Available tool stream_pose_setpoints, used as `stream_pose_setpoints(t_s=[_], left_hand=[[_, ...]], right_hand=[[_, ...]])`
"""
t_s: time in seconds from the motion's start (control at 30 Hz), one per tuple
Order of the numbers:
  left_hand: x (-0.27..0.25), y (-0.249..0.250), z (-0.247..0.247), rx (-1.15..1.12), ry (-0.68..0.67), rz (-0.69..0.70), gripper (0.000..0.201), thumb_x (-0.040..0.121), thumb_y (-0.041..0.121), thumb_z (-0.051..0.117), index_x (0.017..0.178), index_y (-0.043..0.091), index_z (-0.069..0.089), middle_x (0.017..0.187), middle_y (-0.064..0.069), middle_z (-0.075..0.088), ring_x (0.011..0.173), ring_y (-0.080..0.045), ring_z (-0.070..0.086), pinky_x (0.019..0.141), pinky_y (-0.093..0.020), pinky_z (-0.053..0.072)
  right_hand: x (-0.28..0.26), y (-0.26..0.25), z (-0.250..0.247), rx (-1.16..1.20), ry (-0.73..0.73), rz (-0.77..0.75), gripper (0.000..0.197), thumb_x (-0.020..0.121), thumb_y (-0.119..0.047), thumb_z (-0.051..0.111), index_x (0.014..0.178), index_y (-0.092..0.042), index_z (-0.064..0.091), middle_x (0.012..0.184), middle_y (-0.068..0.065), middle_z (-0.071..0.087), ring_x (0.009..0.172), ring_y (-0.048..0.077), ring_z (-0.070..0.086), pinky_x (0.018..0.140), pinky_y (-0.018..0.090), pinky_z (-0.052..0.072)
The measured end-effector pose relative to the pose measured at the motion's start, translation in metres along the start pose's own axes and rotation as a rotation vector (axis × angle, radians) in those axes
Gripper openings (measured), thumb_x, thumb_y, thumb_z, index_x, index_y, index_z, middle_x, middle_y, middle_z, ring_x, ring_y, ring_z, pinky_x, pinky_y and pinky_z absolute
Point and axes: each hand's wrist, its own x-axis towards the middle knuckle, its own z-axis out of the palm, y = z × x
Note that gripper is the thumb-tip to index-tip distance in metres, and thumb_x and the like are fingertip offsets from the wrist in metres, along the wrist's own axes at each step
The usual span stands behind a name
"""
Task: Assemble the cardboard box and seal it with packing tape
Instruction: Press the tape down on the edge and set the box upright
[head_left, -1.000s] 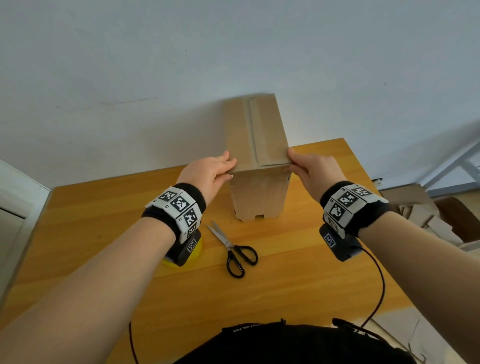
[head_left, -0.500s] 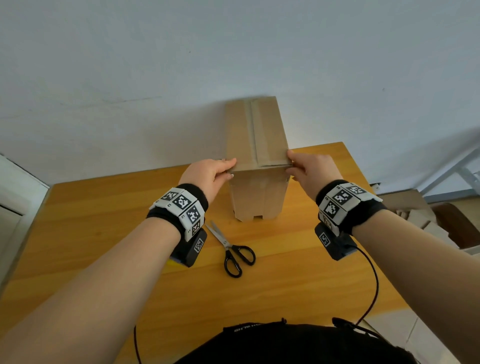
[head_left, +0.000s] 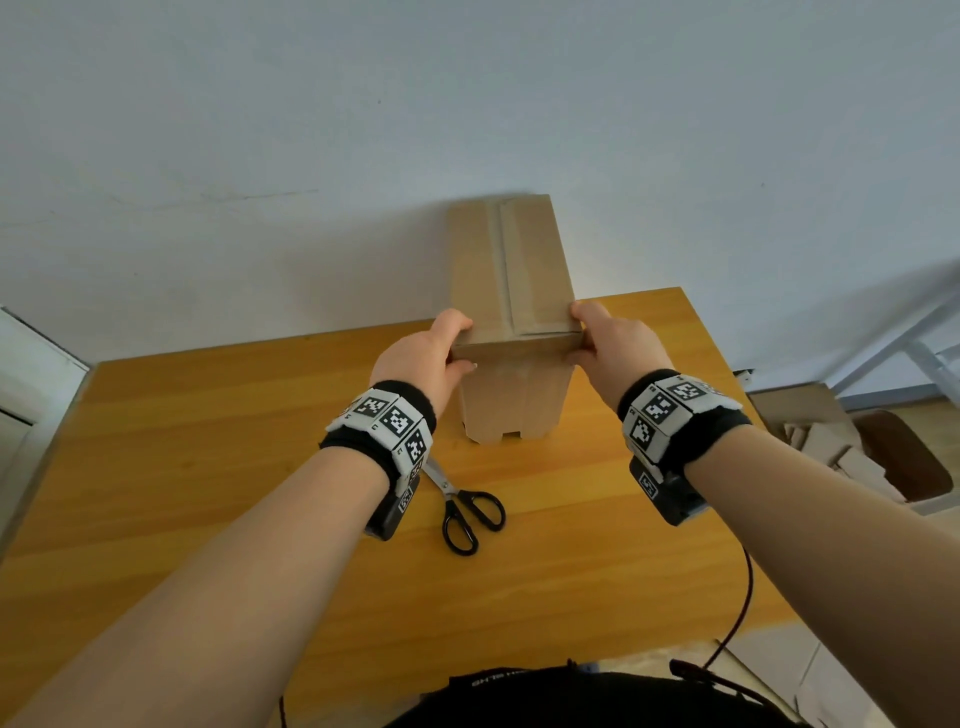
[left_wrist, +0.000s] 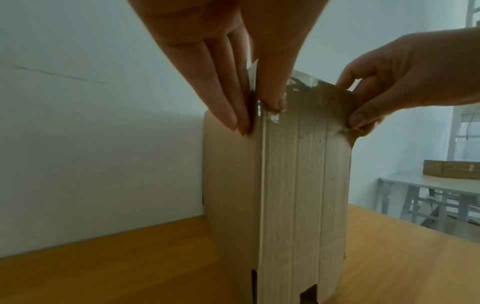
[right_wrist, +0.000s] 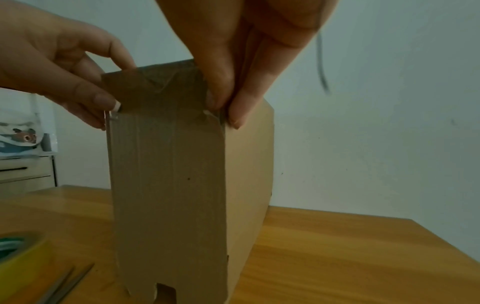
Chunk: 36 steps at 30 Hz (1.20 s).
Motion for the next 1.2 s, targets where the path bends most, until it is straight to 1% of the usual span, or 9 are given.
stream_pose_setpoints(t_s=[0.13, 0.23, 0.33, 0.43, 0.53, 0.67, 0.93, 1.07, 1.2], left_hand=[[0.001, -0.004, -0.001, -0.007, -0.013, 0.018, 0.044, 0.089, 0.022, 0.056, 0.129, 0.019, 0.039, 0.082, 0.002, 0.059, 0.073, -0.017, 0.060, 0.062, -0.026, 0.046], [-0.002, -0.009, 0.000, -0.069, -0.021, 0.014, 0.053, 0.087, 0.014, 0.058, 0.134, 0.022, 0.036, 0.097, -0.003, 0.067, 0.087, -0.019, 0.064, 0.076, -0.033, 0.054], [-0.006, -0.009, 0.001, -0.147, -0.013, 0.005, 0.055, 0.086, 0.012, 0.058, 0.136, 0.023, 0.036, 0.106, -0.004, 0.067, 0.096, -0.018, 0.064, 0.083, -0.035, 0.054], [-0.012, 0.000, 0.001, -0.194, -0.017, 0.049, 0.051, 0.088, 0.018, 0.057, 0.135, 0.023, 0.038, 0.111, -0.002, 0.066, 0.100, -0.016, 0.063, 0.085, -0.035, 0.053], [-0.017, 0.012, 0.001, -0.214, -0.076, 0.130, 0.044, 0.092, 0.028, 0.050, 0.135, 0.025, 0.040, 0.110, 0.002, 0.065, 0.099, -0.013, 0.061, 0.083, -0.028, 0.051], [-0.019, 0.018, 0.003, -0.274, -0.159, 0.190, 0.040, 0.095, 0.032, 0.042, 0.135, 0.028, 0.040, 0.108, 0.002, 0.066, 0.099, -0.011, 0.062, 0.083, -0.027, 0.051], [-0.004, -0.002, -0.020, -0.273, 0.136, -0.078, 0.039, 0.094, 0.030, 0.045, 0.131, 0.019, 0.043, 0.101, 0.008, 0.058, 0.089, -0.008, 0.055, 0.079, -0.024, 0.048], [0.004, -0.021, -0.029, -0.121, 0.272, -0.242, 0.051, 0.090, 0.039, 0.050, 0.133, 0.015, 0.041, 0.129, -0.008, 0.045, 0.119, -0.024, 0.043, 0.102, -0.036, 0.035], [0.013, -0.040, -0.030, -0.177, 0.052, -0.374, 0.078, 0.085, 0.050, 0.052, 0.145, 0.013, 0.019, 0.148, -0.011, 0.030, 0.136, -0.028, 0.030, 0.110, -0.041, 0.028]], right_hand=[[0.001, 0.004, -0.001, 0.005, -0.014, -0.004, 0.044, 0.093, -0.004, 0.046, 0.134, -0.016, 0.035, 0.103, 0.008, 0.068, 0.090, 0.028, 0.063, 0.069, 0.033, 0.051], [-0.005, 0.007, -0.003, 0.183, 0.025, 0.011, 0.053, 0.091, -0.002, 0.046, 0.139, -0.021, 0.035, 0.109, 0.003, 0.068, 0.097, 0.022, 0.063, 0.081, 0.028, 0.050], [-0.013, 0.005, 0.000, 0.387, 0.080, 0.081, 0.057, 0.086, -0.003, 0.048, 0.140, -0.019, 0.035, 0.110, 0.003, 0.067, 0.092, 0.018, 0.062, 0.077, 0.026, 0.049], [-0.017, 0.001, 0.005, 0.454, 0.084, 0.157, 0.050, 0.086, -0.024, 0.055, 0.134, -0.014, 0.040, 0.109, 0.003, 0.063, 0.088, 0.017, 0.059, 0.070, 0.025, 0.047], [-0.014, -0.001, 0.003, 0.502, 0.121, 0.255, 0.067, 0.081, -0.054, 0.057, 0.129, -0.011, 0.041, 0.104, 0.000, 0.057, 0.087, 0.017, 0.055, 0.070, 0.028, 0.046], [-0.008, 0.005, 0.000, 0.553, 0.162, 0.350, 0.075, 0.075, -0.058, 0.062, 0.127, -0.010, 0.038, 0.113, 0.006, 0.057, 0.088, 0.018, 0.052, 0.071, 0.030, 0.044], [-0.004, 0.012, -0.008, 0.520, 0.056, 0.192, 0.061, 0.085, -0.044, 0.059, 0.135, -0.015, 0.038, 0.125, 0.004, 0.053, 0.100, 0.016, 0.050, 0.078, 0.027, 0.039], [-0.001, 0.020, -0.005, 0.550, 0.041, 0.189, 0.060, 0.083, -0.043, 0.061, 0.136, -0.026, 0.039, 0.133, 0.007, 0.045, 0.119, 0.026, 0.045, 0.091, 0.034, 0.037], [-0.001, 0.014, 0.000, 0.546, 0.038, 0.201, 0.070, 0.080, -0.048, 0.062, 0.140, -0.027, 0.033, 0.134, 0.008, 0.042, 0.117, 0.027, 0.046, 0.095, 0.045, 0.046]])
